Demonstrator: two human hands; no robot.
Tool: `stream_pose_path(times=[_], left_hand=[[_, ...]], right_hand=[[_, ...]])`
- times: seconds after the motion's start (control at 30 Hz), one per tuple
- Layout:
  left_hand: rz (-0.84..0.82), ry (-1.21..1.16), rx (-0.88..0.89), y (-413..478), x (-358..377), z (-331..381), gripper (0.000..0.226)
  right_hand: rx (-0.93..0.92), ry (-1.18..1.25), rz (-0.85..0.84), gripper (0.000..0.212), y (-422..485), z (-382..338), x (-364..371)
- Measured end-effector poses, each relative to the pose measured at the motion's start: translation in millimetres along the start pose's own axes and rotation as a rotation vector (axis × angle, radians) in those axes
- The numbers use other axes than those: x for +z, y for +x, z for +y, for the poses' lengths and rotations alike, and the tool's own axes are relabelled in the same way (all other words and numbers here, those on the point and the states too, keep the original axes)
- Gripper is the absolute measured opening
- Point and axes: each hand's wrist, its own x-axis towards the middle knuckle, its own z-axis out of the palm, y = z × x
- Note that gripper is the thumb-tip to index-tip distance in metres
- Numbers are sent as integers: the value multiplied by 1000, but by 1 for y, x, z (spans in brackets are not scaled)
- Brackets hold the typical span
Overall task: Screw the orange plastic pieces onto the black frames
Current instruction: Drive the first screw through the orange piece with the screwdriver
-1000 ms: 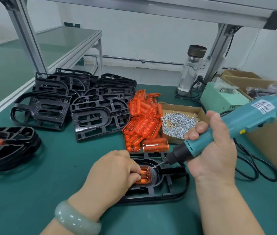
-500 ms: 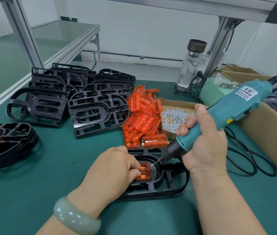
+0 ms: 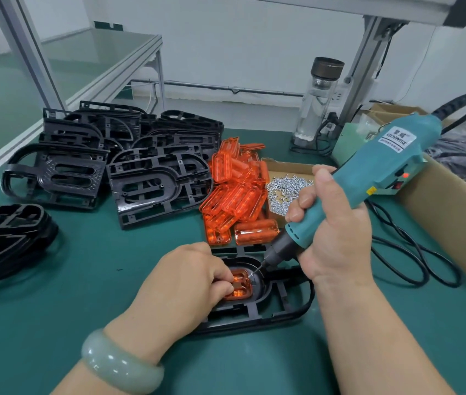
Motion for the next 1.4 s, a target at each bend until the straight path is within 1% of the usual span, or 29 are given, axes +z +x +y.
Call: stream_pose_path(times=[0.13, 0.3, 0.5, 0.97, 1.17, 1.4], left_hand=[[3, -4, 9, -1, 1, -1, 11], [10, -16, 20, 1, 2, -2, 11], [22, -16, 22, 1, 2, -3, 8], [23, -24, 10, 0, 3, -3, 9], [36, -21, 20, 1, 4, -3, 11], [35, -2, 33, 1, 4, -4, 11]], right_hand=[[2, 5, -4, 9, -1, 0, 2], [-4, 11, -12, 5, -1, -2, 2], [4, -20, -19, 5, -1, -2, 4], [-8, -95, -101, 2, -4, -1, 9], [-55, -159, -197, 4, -3, -1, 16], [-25, -183, -403, 9, -2, 2, 22]])
